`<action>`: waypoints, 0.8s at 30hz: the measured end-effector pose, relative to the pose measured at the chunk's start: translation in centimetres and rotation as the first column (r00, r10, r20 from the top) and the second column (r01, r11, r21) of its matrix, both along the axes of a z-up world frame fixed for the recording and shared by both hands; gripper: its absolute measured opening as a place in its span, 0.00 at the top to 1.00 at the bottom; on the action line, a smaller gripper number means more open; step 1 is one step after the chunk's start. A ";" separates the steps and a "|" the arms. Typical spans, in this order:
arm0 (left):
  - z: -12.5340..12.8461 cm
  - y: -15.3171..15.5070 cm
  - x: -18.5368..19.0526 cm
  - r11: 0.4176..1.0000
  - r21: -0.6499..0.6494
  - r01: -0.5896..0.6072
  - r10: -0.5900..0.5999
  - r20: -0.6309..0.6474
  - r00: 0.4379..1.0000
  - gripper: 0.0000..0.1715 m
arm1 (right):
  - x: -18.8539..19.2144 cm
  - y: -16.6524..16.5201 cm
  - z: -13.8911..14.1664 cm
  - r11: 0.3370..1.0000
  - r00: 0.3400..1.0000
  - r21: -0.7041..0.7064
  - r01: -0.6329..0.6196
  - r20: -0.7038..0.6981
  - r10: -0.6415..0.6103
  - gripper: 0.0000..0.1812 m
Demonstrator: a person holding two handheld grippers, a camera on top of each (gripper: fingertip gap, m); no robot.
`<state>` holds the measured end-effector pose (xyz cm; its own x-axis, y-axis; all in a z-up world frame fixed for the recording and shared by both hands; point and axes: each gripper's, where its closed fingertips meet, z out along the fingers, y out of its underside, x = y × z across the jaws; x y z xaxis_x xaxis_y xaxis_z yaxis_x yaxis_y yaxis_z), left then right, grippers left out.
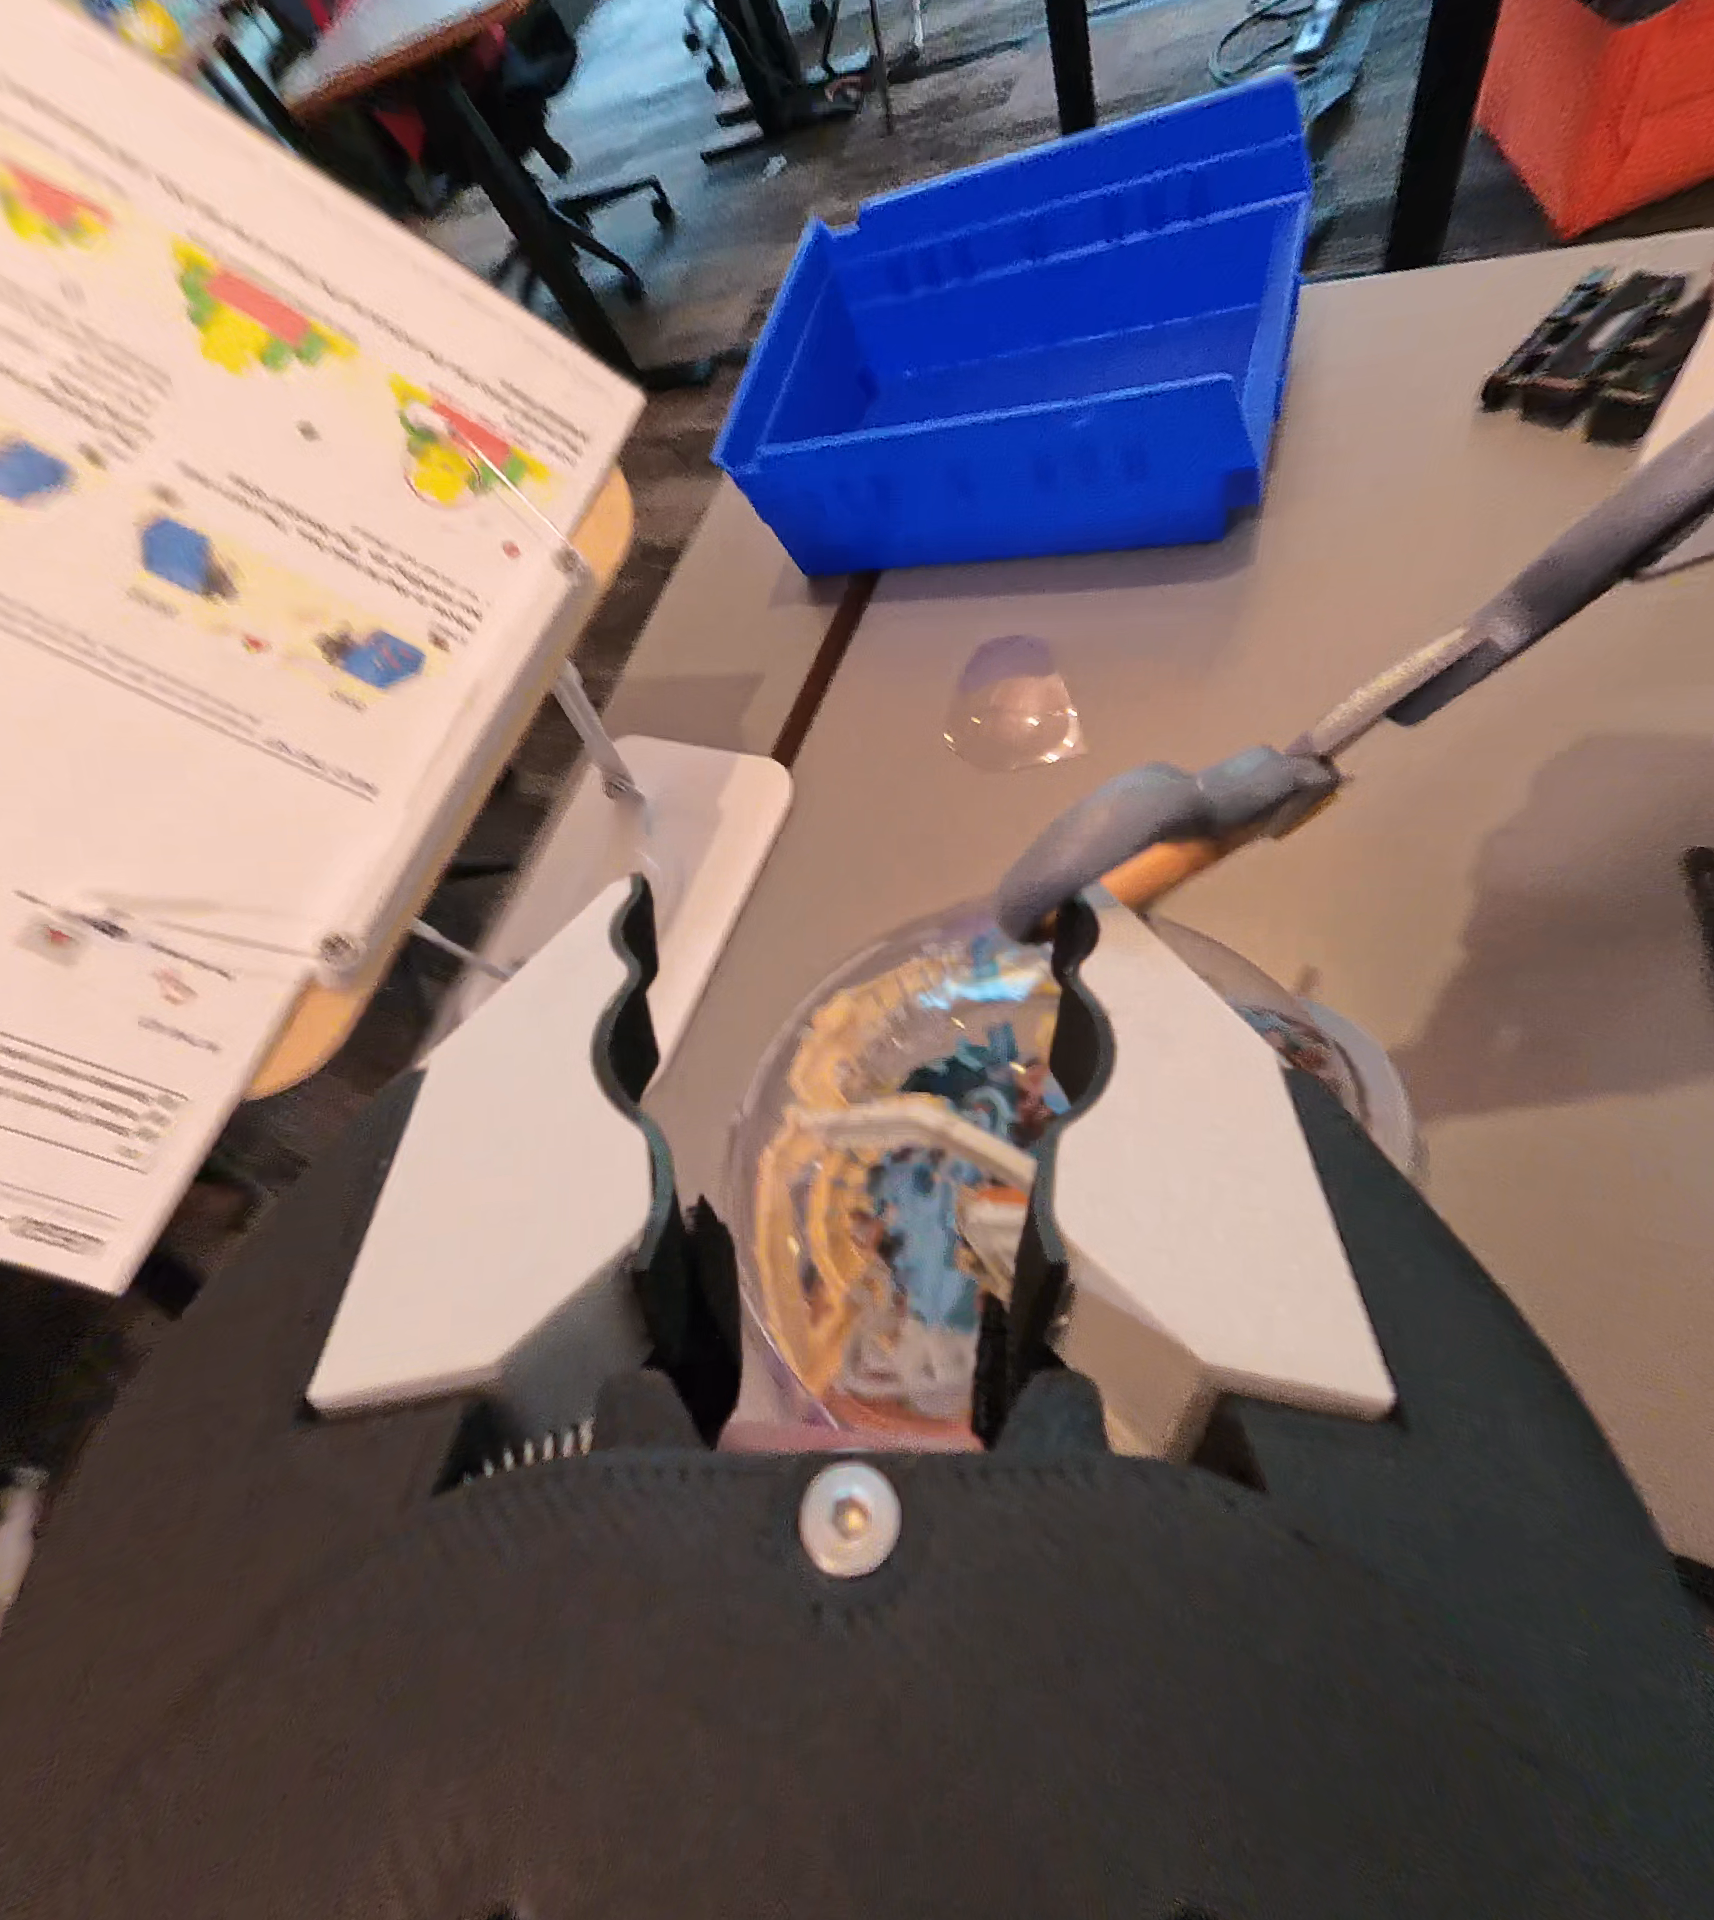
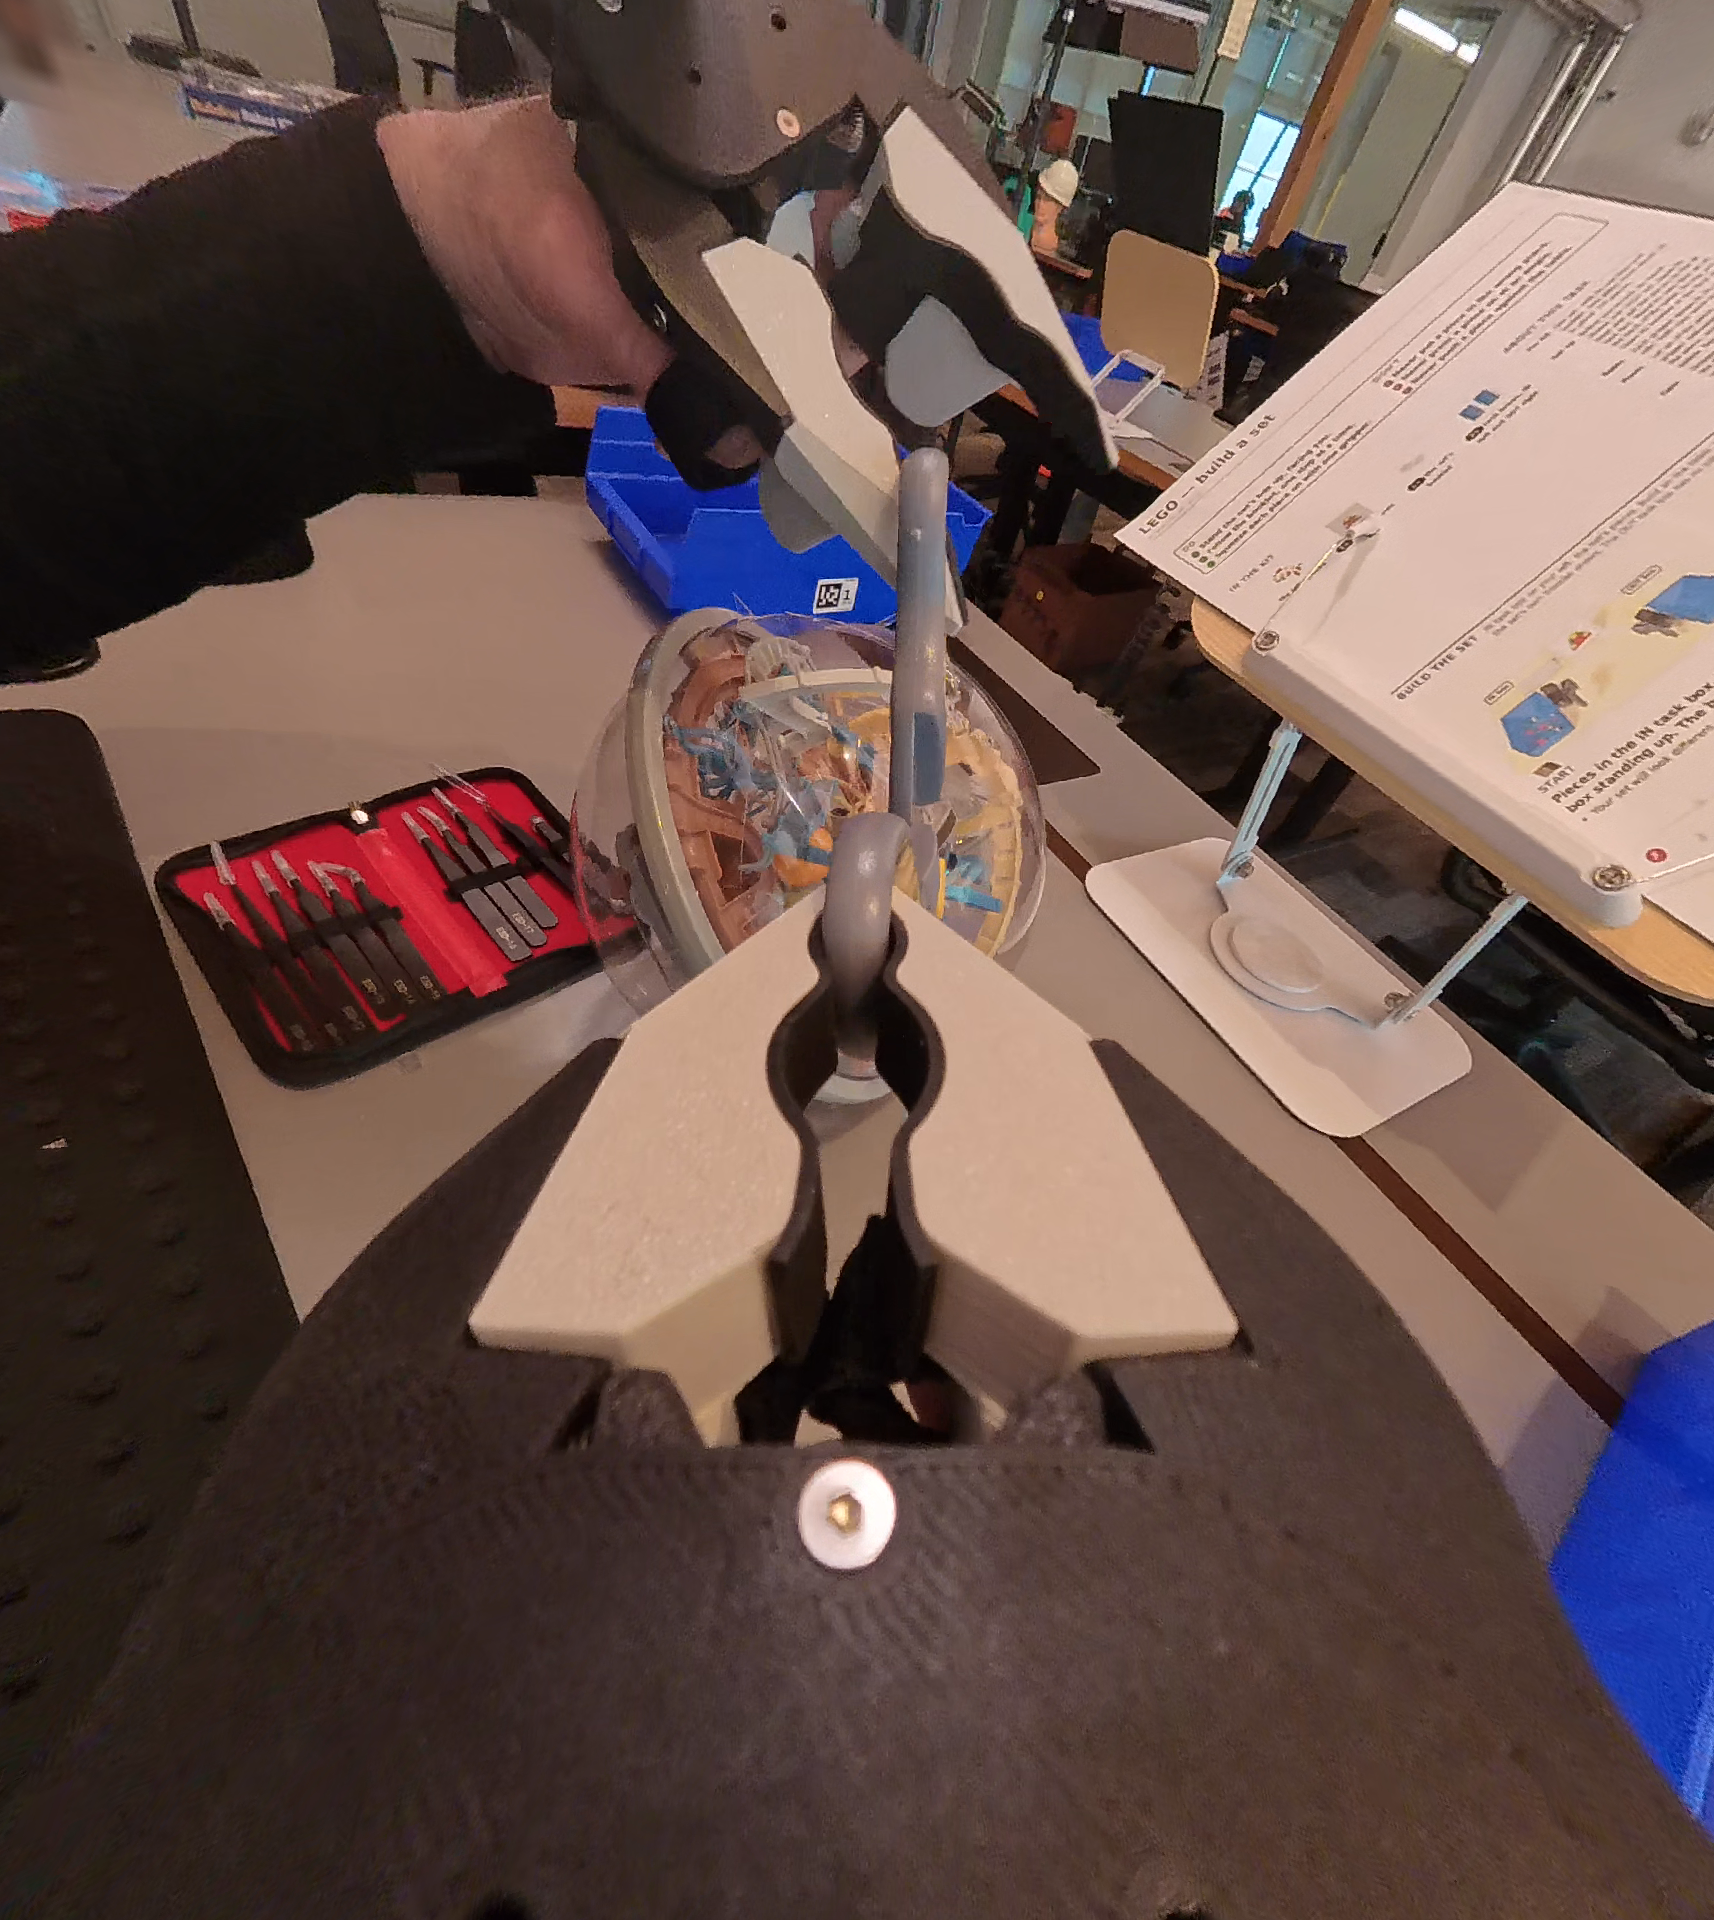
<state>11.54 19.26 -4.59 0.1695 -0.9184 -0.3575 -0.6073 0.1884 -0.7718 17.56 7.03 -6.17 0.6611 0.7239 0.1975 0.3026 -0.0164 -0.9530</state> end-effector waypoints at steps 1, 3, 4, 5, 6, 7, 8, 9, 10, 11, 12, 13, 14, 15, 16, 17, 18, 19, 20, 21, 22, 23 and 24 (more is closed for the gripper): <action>-0.5 -0.3 -0.8 0.998 -0.060 -0.002 0.001 -0.006 1.000 0.56 | 0.0 0.0 -0.1 1.000 1.000 -0.007 0.003 -0.001 -0.003 1.00; -0.8 -0.9 -2.6 0.992 -0.122 0.009 -0.007 0.019 1.000 0.47 | 0.0 0.1 -0.4 1.000 1.000 -0.020 0.008 -0.001 -0.008 1.00; -1.1 -1.5 -3.5 0.987 -0.158 0.021 -0.017 0.024 1.000 0.41 | 0.0 0.0 -0.4 1.000 1.000 -0.023 0.007 -0.001 -0.007 1.00; -1.1 -1.9 -4.2 0.985 -0.169 0.030 -0.023 0.046 0.999 0.34 | 0.1 0.0 -0.5 1.000 1.000 -0.027 0.006 -0.004 -0.006 1.00; -1.2 -2.1 -4.9 0.985 -0.170 0.028 -0.018 0.058 0.998 0.32 | 0.3 0.0 -0.5 0.999 1.000 -0.032 0.005 -0.008 -0.005 1.00; -2.0 -2.3 -5.5 0.984 -0.178 0.023 -0.017 0.037 0.999 0.29 | 0.4 0.0 -0.5 0.999 1.000 -0.038 0.003 -0.013 -0.004 1.00; -3.0 -3.0 -5.6 0.980 -0.195 0.044 -0.042 0.012 0.999 0.28 | 0.4 0.0 -0.6 0.999 1.000 -0.044 0.001 -0.019 -0.002 1.00; -4.1 -3.8 -5.3 0.977 -0.202 0.074 -0.078 -0.009 0.997 0.33 | 0.4 0.0 -0.6 0.999 1.000 -0.052 -0.001 -0.027 0.000 1.00; -5.3 -4.7 -5.1 0.975 -0.197 0.104 -0.116 -0.050 0.992 0.34 | 0.4 0.0 -0.6 0.998 0.999 -0.061 -0.004 -0.037 0.002 1.00; -6.4 -4.8 -5.0 0.984 -0.148 0.099 -0.115 -0.098 0.989 0.35 | 0.4 -0.1 -0.6 0.998 0.999 -0.069 -0.008 -0.045 0.005 1.00; -7.5 -3.9 -5.2 0.996 -0.072 0.055 -0.065 -0.157 0.986 0.36 | 0.3 -0.2 -0.5 0.997 0.999 -0.077 -0.009 -0.049 0.005 1.00; -8.6 -4.2 -5.3 0.996 -0.074 0.058 -0.072 -0.200 0.977 0.31 | 0.2 -0.4 -0.5 0.996 0.999 -0.084 -0.010 -0.050 0.005 1.00; -9.1 -4.8 -5.2 0.990 -0.117 0.076 -0.098 -0.194 0.976 0.34 | 0.0 -0.5 -0.4 0.996 0.999 -0.092 -0.013 -0.048 0.008 1.00; -9.4 -4.7 -5.2 0.988 -0.134 0.072 -0.096 -0.183 0.978 0.30 | -0.2 -0.7 -0.4 0.995 0.999 -0.101 -0.018 -0.043 0.013 1.00; -9.9 -4.5 -5.5 0.985 -0.158 0.063 -0.093 -0.189 0.978 0.26 | -0.4 -0.9 -0.4 0.994 0.999 -0.110 -0.020 -0.035 0.016 1.00; -10.1 -4.3 -5.8 0.983 -0.168 0.071 -0.103 -0.189 0.977 0.23 | -0.7 -1.0 -0.2 0.993 1.000 -0.116 -0.021 -0.025 0.018 1.00; -10.2 -4.1 -6.1 0.979 -0.186 0.079 -0.113 -0.179 0.977 0.23 | -1.1 -1.2 -0.1 0.992 1.000 -0.121 -0.025 -0.012 0.024 1.00; -10.1 -3.9 -6.3 0.974 -0.210 0.085 -0.118 -0.153 0.981 0.23 | -1.5 -1.3 0.0 0.992 1.000 -0.124 -0.029 0.008 0.030 1.00; -10.2 -3.5 -6.6 0.968 -0.232 0.097 -0.130 -0.130 0.983 0.23 | -2.0 -1.4 0.0 0.991 0.999 -0.128 -0.033 0.034 0.037 1.00; -10.5 -3.2 -7.1 0.959 -0.267 0.098 -0.137 -0.132 0.982 0.24 | -2.5 -1.6 0.1 0.990 0.997 -0.133 -0.043 0.059 0.051 1.00; -10.9 -3.1 -7.6 0.948 -0.303 0.100 -0.148 -0.141 0.979 0.25 | -3.0 -1.8 0.2 0.990 0.995 -0.132 -0.057 0.076 0.068 1.00; -11.3 -2.9 -7.9 0.940 -0.323 0.113 -0.165 -0.140 0.976 0.26 | -3.5 -2.0 0.5 0.989 0.993 -0.128 -0.068 0.092 0.080 1.00; -11.6 -2.8 -8.1 0.931 -0.340 0.130 -0.184 -0.131 0.974 0.27 | -3.9 -2.1 0.7 0.990 0.989 -0.122 -0.073 0.116 0.087 1.00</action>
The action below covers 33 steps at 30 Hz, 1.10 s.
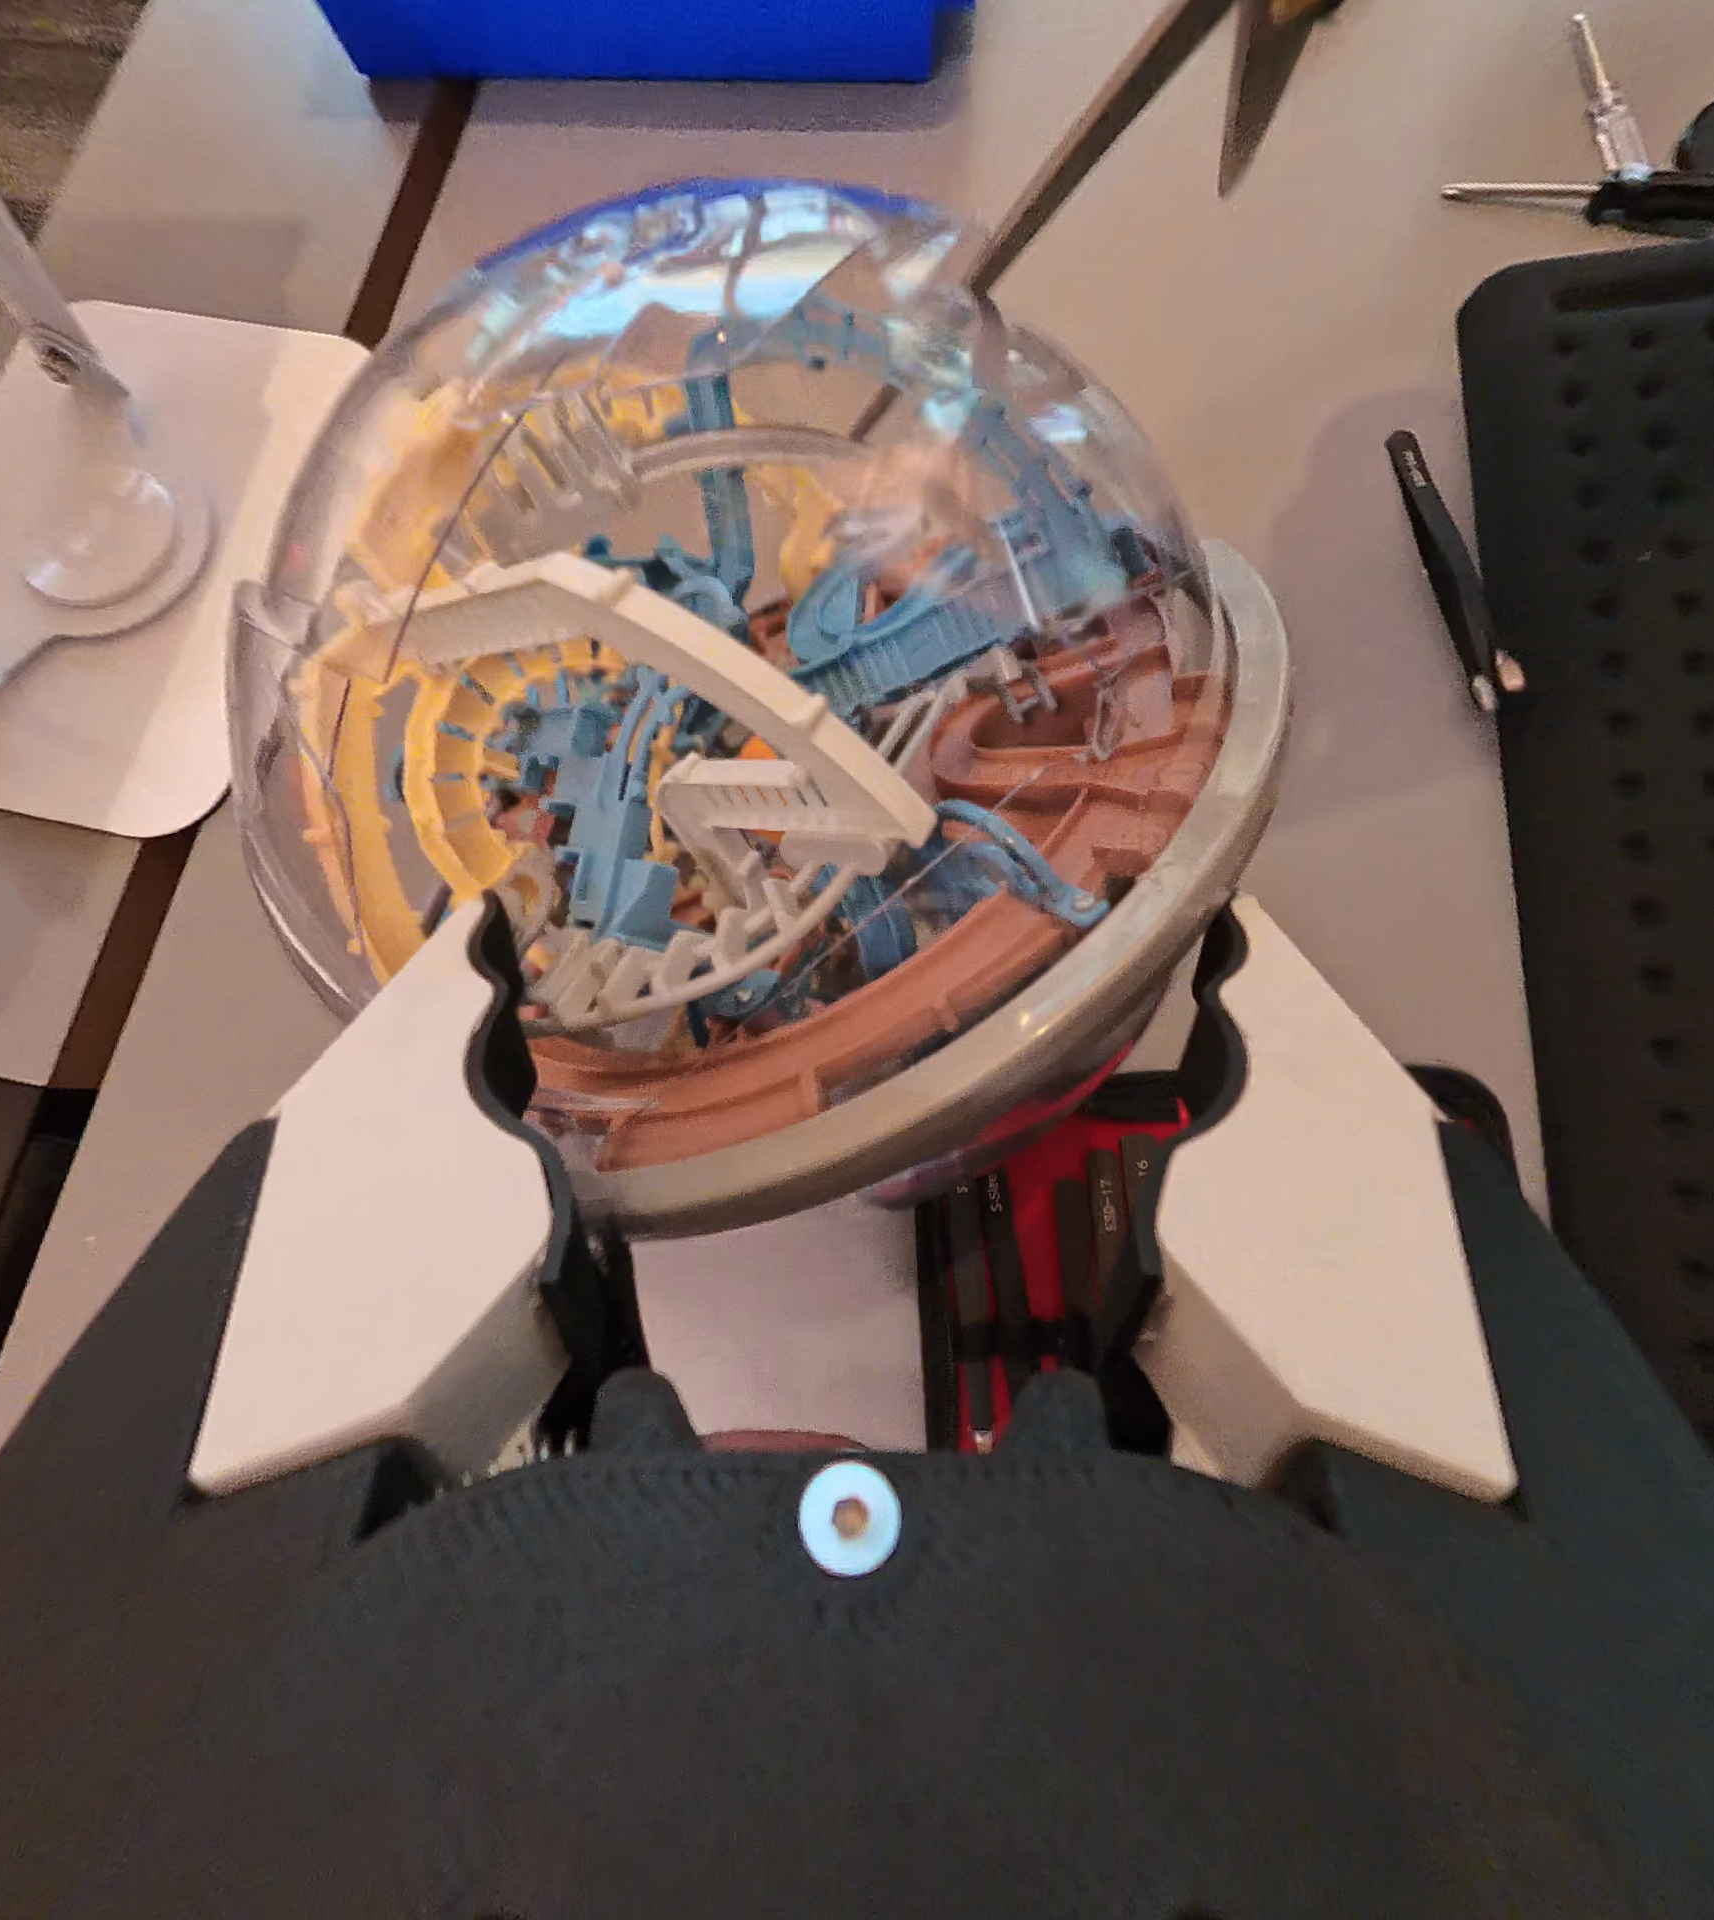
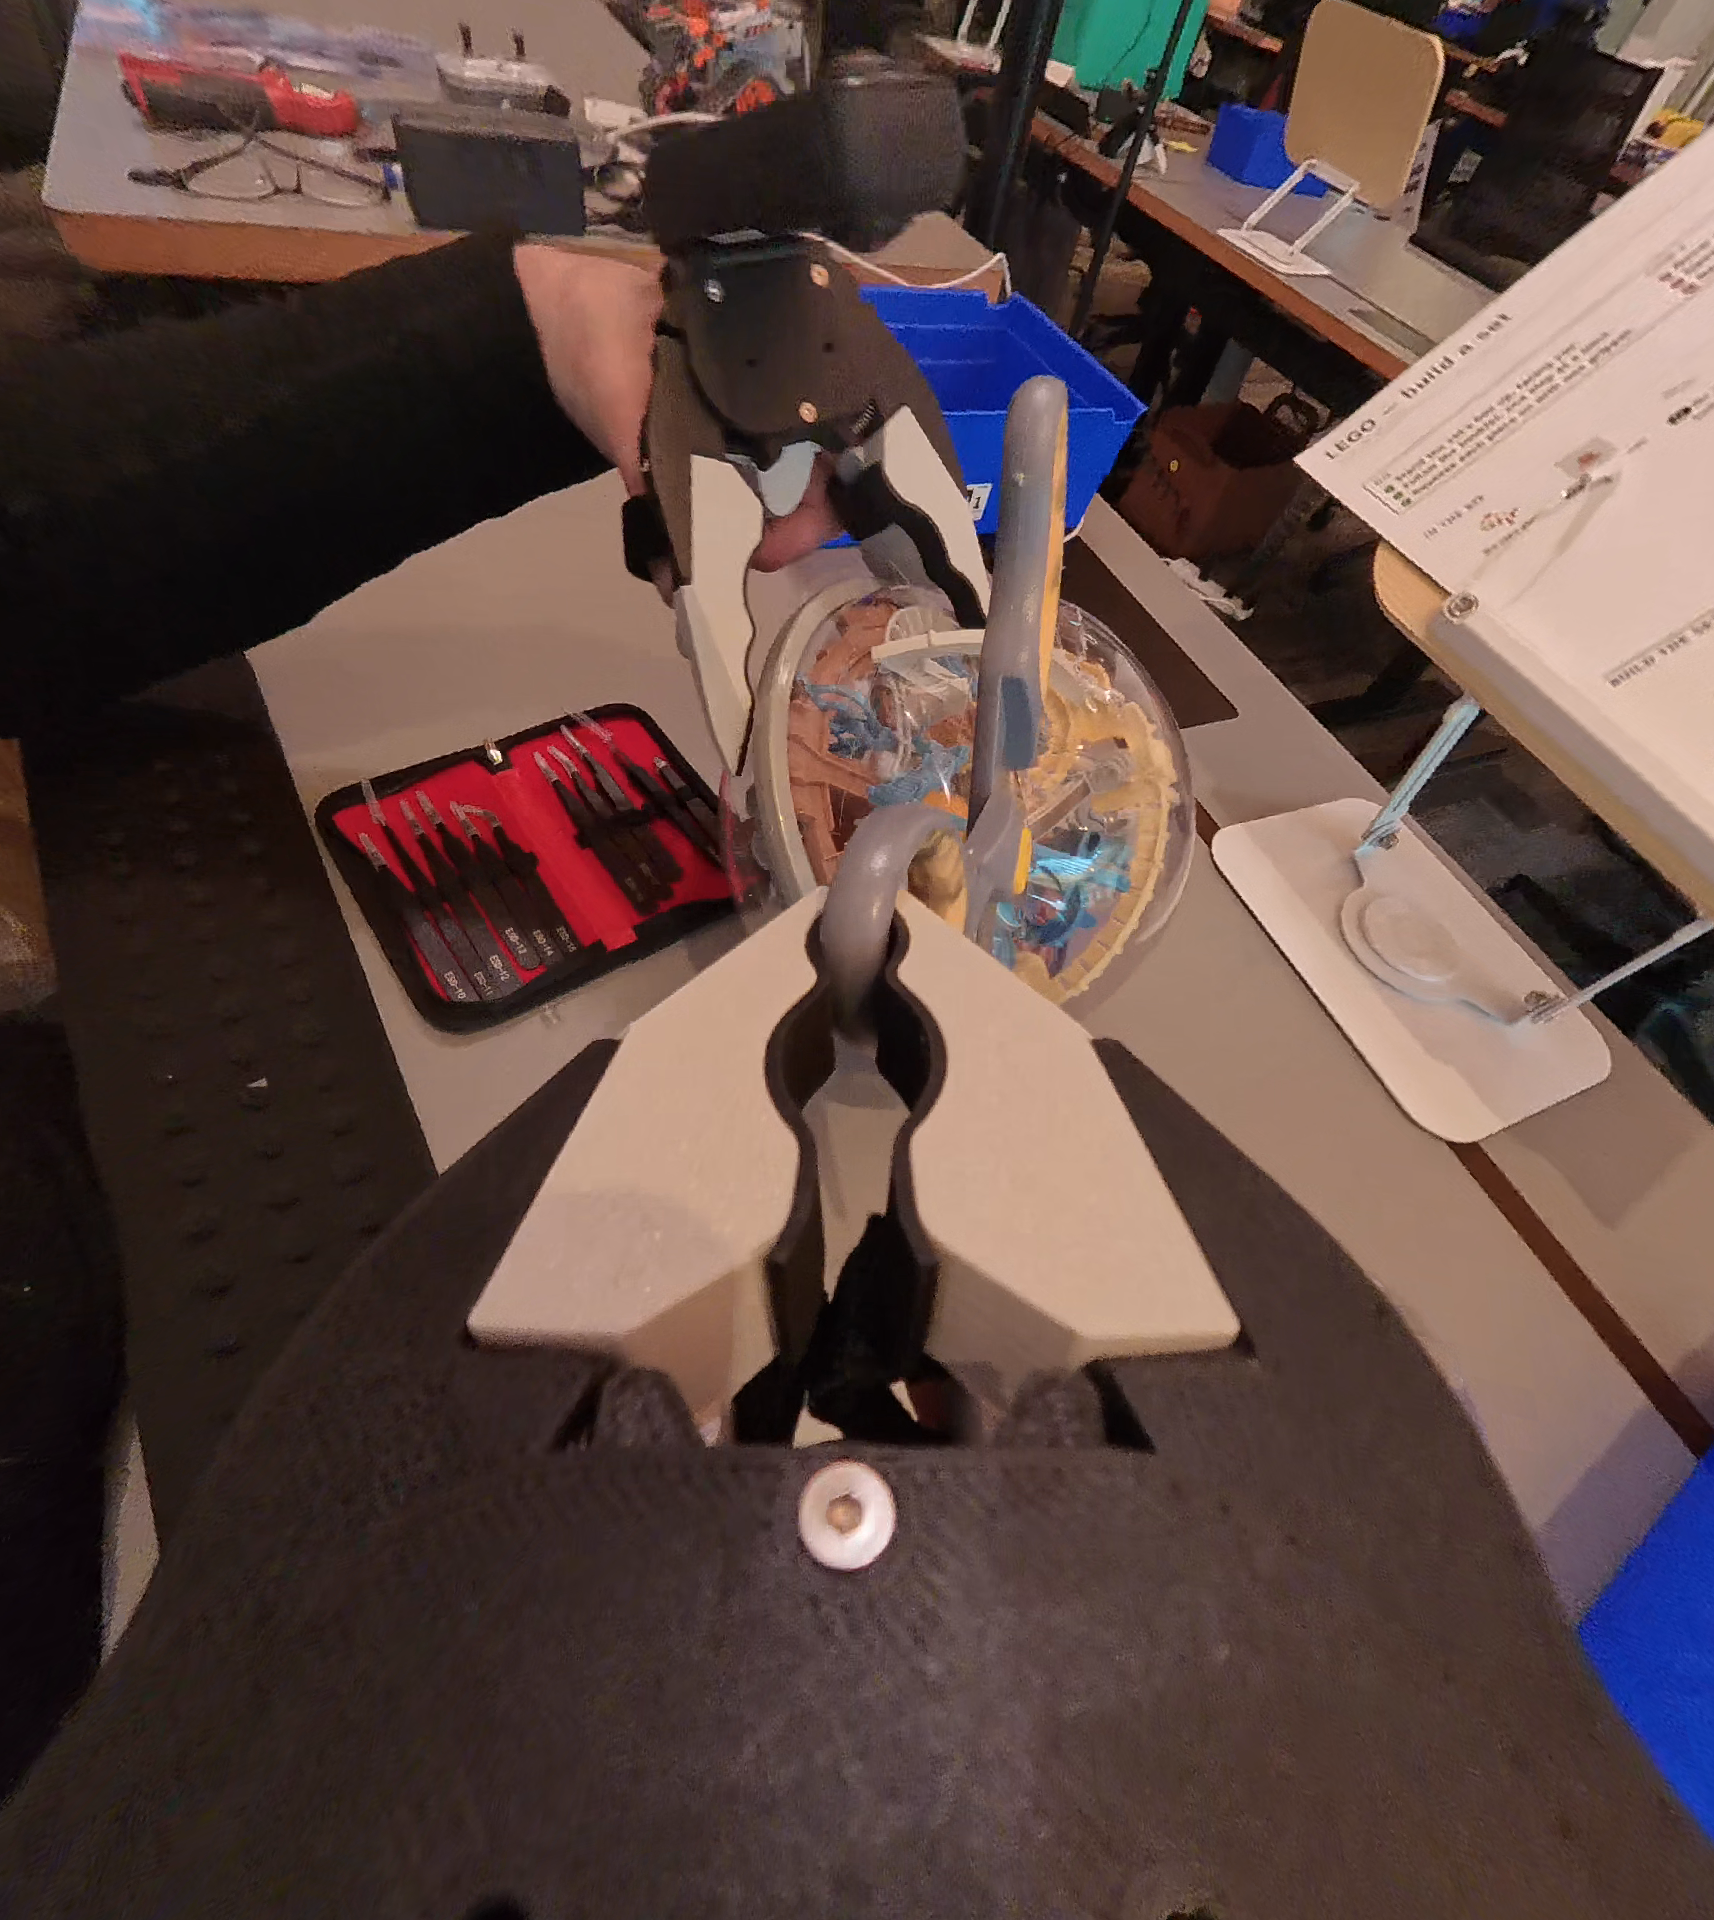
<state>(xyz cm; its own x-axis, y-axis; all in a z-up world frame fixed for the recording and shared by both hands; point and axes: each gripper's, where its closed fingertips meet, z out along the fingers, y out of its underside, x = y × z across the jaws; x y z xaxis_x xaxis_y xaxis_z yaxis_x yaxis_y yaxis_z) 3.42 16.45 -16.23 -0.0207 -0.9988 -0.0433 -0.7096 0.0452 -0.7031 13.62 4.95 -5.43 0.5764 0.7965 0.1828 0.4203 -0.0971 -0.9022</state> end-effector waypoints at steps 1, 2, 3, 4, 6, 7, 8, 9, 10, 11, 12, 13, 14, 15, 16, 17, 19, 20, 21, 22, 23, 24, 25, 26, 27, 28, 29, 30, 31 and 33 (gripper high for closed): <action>-0.1 0.2 -0.1 1.000 -0.016 0.012 -0.011 0.020 1.000 0.27 | -0.3 0.0 0.3 1.000 1.000 0.011 -0.004 0.025 0.003 1.00; -0.1 0.3 0.0 0.999 -0.031 0.030 -0.028 0.051 0.998 0.27 | -0.5 0.0 0.6 1.000 0.999 0.021 -0.005 0.044 0.004 1.00; 0.0 0.5 0.1 0.998 -0.050 0.046 -0.042 0.081 0.996 0.28 | -0.7 0.2 0.8 1.000 0.998 0.025 -0.009 0.058 0.008 1.00; -0.1 0.8 0.0 0.996 -0.081 0.049 -0.041 0.102 0.994 0.28 | -0.8 0.3 1.0 1.000 0.998 0.024 -0.012 0.061 0.010 1.00; -0.1 1.0 0.1 0.994 -0.100 0.053 -0.037 0.152 0.988 0.29 | -0.7 0.8 1.3 1.000 0.998 0.024 -0.005 0.061 0.003 1.00; -0.2 1.0 0.0 0.994 -0.096 0.056 -0.039 0.168 0.985 0.29 | -0.8 0.9 1.3 1.000 0.998 0.021 -0.011 0.056 0.010 1.00; -0.2 0.9 -0.1 0.994 -0.092 0.059 -0.042 0.182 0.982 0.29 | -1.0 0.9 1.3 1.000 0.999 0.018 -0.021 0.048 0.020 1.00; -0.2 1.0 -0.2 0.994 -0.092 0.061 -0.042 0.196 0.980 0.30 | -1.1 0.8 1.3 0.999 0.999 0.019 -0.034 0.043 0.033 1.00; -0.2 1.0 -0.3 0.994 -0.094 0.058 -0.037 0.210 0.977 0.30 | -1.3 0.7 1.2 0.999 0.998 0.021 -0.048 0.043 0.047 1.00; -0.3 1.0 -0.4 0.994 -0.095 0.051 -0.029 0.219 0.975 0.30 | -1.5 0.6 1.0 0.998 0.997 0.025 -0.061 0.042 0.060 1.00; -0.3 0.8 -0.4 0.995 -0.084 0.045 -0.025 0.224 0.974 0.31 | -1.7 0.5 0.9 0.997 0.997 0.040 -0.067 0.037 0.065 1.00; -0.3 0.6 -0.4 0.997 -0.063 0.041 -0.025 0.232 0.972 0.31 | -1.9 0.2 0.7 0.995 0.997 0.066 -0.073 0.042 0.070 1.00; -0.4 0.3 -0.4 0.998 -0.045 0.035 -0.023 0.241 0.970 0.31 | -2.1 -0.3 0.3 0.993 0.995 0.087 -0.085 0.060 0.080 1.00; -0.5 0.1 -0.4 0.999 -0.033 0.028 -0.019 0.250 0.968 0.31 | -2.4 -0.8 -0.1 0.990 0.993 0.107 -0.097 0.081 0.089 1.00; -0.7 -0.2 -0.5 1.000 -0.018 0.021 -0.016 0.259 0.966 0.32 | -2.8 -1.3 -0.6 0.985 0.990 0.131 -0.111 0.107 0.097 1.00; -0.8 -0.5 -0.5 1.000 -0.001 0.010 -0.010 0.268 0.963 0.32 | -3.2 -1.9 -1.1 0.982 0.986 0.147 -0.121 0.134 0.102 1.00; -1.1 -1.3 -0.7 1.000 0.027 -0.004 -0.004 0.271 0.963 0.34 | -3.8 -2.8 -2.3 0.973 0.977 0.191 -0.132 0.193 0.095 1.00; -1.3 -1.8 -0.8 0.999 0.038 -0.005 -0.005 0.272 0.962 0.36 | -4.1 -3.1 -2.9 0.966 0.970 0.216 -0.140 0.227 0.090 1.00; -1.4 -2.2 -0.7 0.999 0.051 -0.008 -0.006 0.276 0.961 0.37 | -4.3 -3.5 -3.4 0.960 0.962 0.238 -0.147 0.259 0.083 1.00; -1.6 -2.7 -0.6 0.998 0.056 -0.011 -0.005 0.276 0.961 0.39 | -4.4 -3.7 -3.9 0.954 0.954 0.260 -0.151 0.289 0.073 1.00; -1.7 -3.2 -0.6 0.998 0.058 -0.009 -0.007 0.270 0.963 0.41 | -4.5 -3.9 -4.5 0.950 0.946 0.272 -0.151 0.318 0.059 1.00; -1.8 -3.6 -0.6 0.998 0.063 -0.007 -0.009 0.263 0.965 0.43 | -4.5 -4.0 -5.1 0.948 0.938 0.283 -0.145 0.344 0.041 1.00; -1.9 -3.9 -0.6 0.997 0.075 -0.007 -0.013 0.255 0.967 0.44 | -4.4 -3.9 -5.6 0.943 0.931 0.303 -0.136 0.366 0.017 1.00; -1.9 -4.2 -0.7 0.996 0.085 -0.004 -0.016 0.239 0.971 0.43 | -4.3 -3.9 -6.0 0.937 0.921 0.320 -0.136 0.389 0.001 1.00; -1.8 -4.5 -1.0 0.995 0.101 -0.002 -0.020 0.217 0.976 0.45 | -4.3 -4.1 -6.4 0.934 0.913 0.327 -0.146 0.407 0.000 1.00; -1.0 -4.6 -1.3 0.993 0.114 -0.015 -0.011 0.227 0.974 0.46 | -4.3 -4.2 -6.7 0.932 0.910 0.331 -0.148 0.415 -0.003 1.00; 0.1 -4.8 -1.7 0.994 0.109 -0.023 -0.004 0.248 0.969 0.45 | -4.2 -4.3 -6.8 0.930 0.906 0.337 -0.146 0.424 -0.012 1.00; 1.1 -5.1 -2.2 0.995 0.094 -0.029 0.004 0.254 0.967 0.41 | -4.1 -4.4 -7.0 0.928 0.899 0.342 -0.150 0.438 -0.016 1.00; 2.2 -5.1 -2.8 0.994 0.096 -0.047 0.020 0.264 0.964 0.39 | -4.1 -4.4 -7.1 0.926 0.895 0.345 -0.154 0.446 -0.017 1.00; 5.6 -5.0 -3.2 0.988 0.123 -0.091 0.047 0.326 0.944 0.38 | -4.3 -4.7 -7.4 0.920 0.883 0.347 -0.183 0.470 -0.001 1.00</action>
